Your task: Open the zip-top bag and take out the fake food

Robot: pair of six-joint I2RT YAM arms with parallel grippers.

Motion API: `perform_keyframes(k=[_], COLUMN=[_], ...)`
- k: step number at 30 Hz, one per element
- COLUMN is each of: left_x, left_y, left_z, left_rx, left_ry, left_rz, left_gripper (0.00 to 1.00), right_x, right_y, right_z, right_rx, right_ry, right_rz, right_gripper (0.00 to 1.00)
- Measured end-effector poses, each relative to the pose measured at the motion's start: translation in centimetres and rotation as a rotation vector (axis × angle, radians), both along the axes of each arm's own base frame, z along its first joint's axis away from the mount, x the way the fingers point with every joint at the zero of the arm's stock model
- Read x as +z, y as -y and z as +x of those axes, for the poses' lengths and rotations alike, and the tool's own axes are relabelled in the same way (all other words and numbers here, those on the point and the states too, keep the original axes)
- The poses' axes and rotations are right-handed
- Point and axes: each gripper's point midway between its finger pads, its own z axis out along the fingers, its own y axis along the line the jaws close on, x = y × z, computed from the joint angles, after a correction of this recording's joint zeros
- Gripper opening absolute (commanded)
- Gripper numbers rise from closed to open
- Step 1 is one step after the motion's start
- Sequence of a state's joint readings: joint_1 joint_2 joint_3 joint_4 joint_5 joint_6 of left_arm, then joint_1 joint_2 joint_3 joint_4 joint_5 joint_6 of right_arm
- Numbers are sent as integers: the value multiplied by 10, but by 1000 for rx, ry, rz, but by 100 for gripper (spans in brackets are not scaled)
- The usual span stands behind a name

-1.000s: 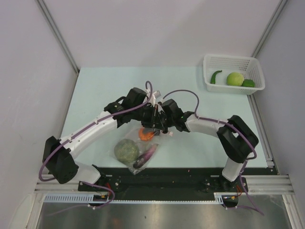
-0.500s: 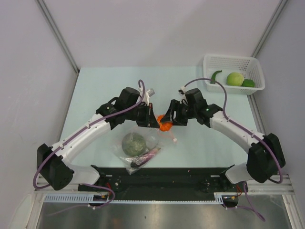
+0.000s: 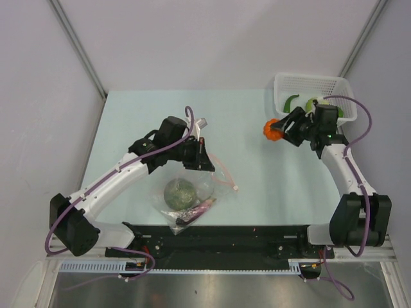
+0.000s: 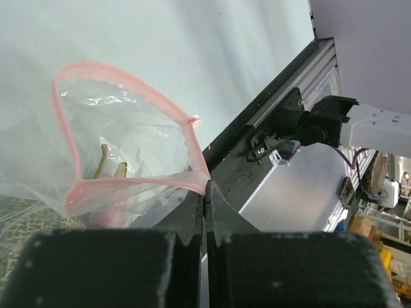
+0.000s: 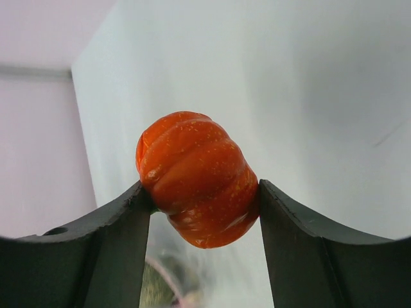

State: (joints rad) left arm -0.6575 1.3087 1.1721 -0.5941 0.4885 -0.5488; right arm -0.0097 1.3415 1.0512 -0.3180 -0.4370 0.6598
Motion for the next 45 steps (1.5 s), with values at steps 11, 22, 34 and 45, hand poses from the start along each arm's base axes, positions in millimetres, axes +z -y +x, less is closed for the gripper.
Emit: perform_keyframes(k=[11,22,34,45], left_x=[-8,-14,-15,-13], left_y=[5,13,13,14], left_z=[-3,9,10,11], left_rx=[-37,-72,-86,-73], left_ry=[-32,-30,-30,-39], left_rz=[0,34,50,41], left_gripper=[0,0,0,0], right_x=[-42,-33,-67,-74], right_y=[135,184,199,178], right_z=[107,201,225,189], right_rx=[-325,-376,-359,-290], right_ry=[-22,18,-104,-217], right_rz=[-13,-118,-224,-320], right_gripper=[52,67,85,84])
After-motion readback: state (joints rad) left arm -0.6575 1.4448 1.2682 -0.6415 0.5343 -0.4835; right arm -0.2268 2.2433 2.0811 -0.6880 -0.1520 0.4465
